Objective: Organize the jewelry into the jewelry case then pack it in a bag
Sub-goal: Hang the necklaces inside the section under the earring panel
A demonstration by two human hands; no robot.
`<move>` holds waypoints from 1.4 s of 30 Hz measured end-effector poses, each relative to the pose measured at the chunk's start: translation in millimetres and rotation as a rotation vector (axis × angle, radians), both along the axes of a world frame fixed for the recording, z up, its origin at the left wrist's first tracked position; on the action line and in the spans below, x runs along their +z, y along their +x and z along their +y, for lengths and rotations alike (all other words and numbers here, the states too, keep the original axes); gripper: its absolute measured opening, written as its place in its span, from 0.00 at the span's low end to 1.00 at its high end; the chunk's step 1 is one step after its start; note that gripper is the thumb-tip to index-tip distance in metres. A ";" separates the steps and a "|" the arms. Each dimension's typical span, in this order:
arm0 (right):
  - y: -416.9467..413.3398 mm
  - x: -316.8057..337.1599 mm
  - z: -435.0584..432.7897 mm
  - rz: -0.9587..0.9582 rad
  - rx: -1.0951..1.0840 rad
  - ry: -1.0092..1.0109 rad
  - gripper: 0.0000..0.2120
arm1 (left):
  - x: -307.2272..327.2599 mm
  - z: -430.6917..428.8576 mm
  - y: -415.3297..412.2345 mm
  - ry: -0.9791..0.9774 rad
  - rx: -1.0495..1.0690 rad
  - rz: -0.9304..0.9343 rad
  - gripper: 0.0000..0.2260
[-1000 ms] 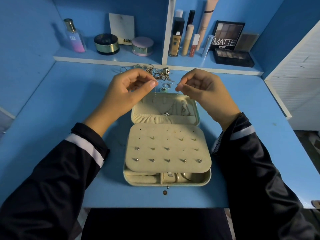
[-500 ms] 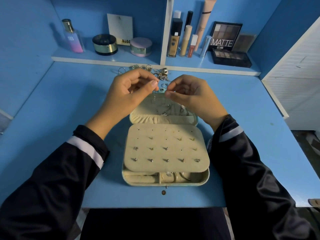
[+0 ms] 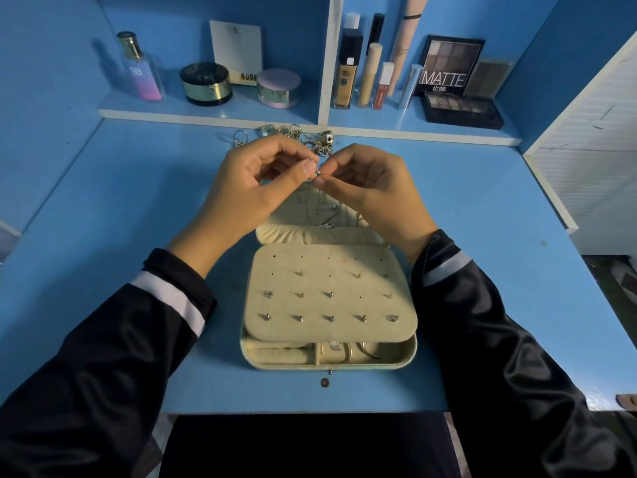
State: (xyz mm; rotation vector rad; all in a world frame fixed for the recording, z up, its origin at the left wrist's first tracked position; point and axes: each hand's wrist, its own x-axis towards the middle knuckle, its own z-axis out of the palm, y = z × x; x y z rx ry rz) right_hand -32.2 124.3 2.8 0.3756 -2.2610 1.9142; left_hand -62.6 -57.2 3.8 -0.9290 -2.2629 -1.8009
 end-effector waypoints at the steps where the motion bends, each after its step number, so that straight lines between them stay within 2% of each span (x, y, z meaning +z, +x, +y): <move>1: -0.8 -0.1 1.9 -0.004 0.005 0.002 0.04 | -0.5 -0.7 -0.5 -0.013 0.006 -0.001 0.05; 6: -3.4 0.8 16.5 -0.048 0.001 0.067 0.04 | -9.1 -7.5 -8.7 -0.158 0.101 0.034 0.03; 12: -5.1 -2.0 27.5 -0.094 -0.084 0.292 0.02 | -15.2 -7.9 -12.9 -0.364 0.130 0.130 0.05; 19: -8.3 -6.7 28.9 -0.085 -0.149 0.377 0.03 | -15.3 -9.5 -21.1 -0.497 0.164 0.209 0.05; 28: -8.1 -6.2 27.4 -0.028 -0.211 0.516 0.08 | -13.3 -11.8 -23.7 -0.554 0.175 0.240 0.05; 34: -7.8 -3.1 26.5 -0.013 -0.308 0.464 0.08 | -13.3 -12.1 -27.0 -0.536 0.205 0.290 0.06; 42: -7.8 -2.9 26.3 -0.008 -0.312 0.482 0.08 | -13.2 -11.0 -26.1 -0.521 0.199 0.299 0.06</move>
